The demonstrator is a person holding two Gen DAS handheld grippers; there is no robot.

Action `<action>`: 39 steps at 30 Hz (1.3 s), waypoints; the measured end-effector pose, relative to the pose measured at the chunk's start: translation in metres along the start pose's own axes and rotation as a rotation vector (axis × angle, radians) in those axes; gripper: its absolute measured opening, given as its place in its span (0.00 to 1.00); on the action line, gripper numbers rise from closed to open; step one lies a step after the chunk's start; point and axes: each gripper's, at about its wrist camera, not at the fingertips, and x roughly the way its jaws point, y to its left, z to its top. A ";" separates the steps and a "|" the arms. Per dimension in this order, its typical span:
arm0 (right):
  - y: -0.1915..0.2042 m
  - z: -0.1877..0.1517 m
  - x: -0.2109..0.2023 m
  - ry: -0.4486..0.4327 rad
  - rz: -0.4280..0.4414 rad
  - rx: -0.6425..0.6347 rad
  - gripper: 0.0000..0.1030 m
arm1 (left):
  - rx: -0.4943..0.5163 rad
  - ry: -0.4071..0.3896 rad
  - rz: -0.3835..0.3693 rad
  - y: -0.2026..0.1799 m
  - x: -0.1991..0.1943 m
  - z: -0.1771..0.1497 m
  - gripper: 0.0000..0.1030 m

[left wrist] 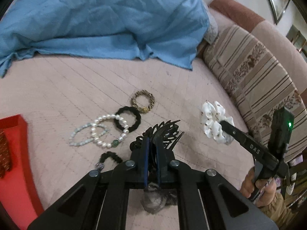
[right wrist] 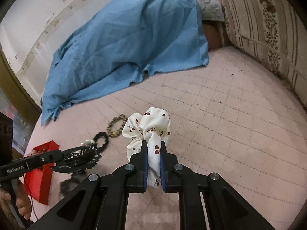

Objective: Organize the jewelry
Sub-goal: 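Grasp the black claw clip with the left tool while the right tool grasps the white cherry-print scrunchie, then carry the claw clip and white scrunchie over the red tray with both tools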

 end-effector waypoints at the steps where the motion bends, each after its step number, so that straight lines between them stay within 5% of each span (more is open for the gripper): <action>1: 0.001 0.000 -0.004 -0.004 0.005 0.001 0.11 | -0.006 -0.011 0.007 0.001 -0.007 -0.001 0.06; 11: 0.044 -0.014 -0.051 -0.028 0.068 -0.058 0.11 | -0.093 -0.146 0.081 0.027 -0.098 -0.037 0.06; 20: 0.117 -0.039 -0.061 0.014 0.150 -0.186 0.11 | -0.268 -0.247 0.202 0.103 -0.170 -0.089 0.06; 30: 0.235 -0.077 -0.040 0.116 0.282 -0.381 0.11 | -0.436 -0.255 0.412 0.195 -0.210 -0.140 0.06; 39: 0.324 -0.116 0.016 0.262 0.347 -0.502 0.11 | -0.495 -0.196 0.562 0.250 -0.203 -0.159 0.07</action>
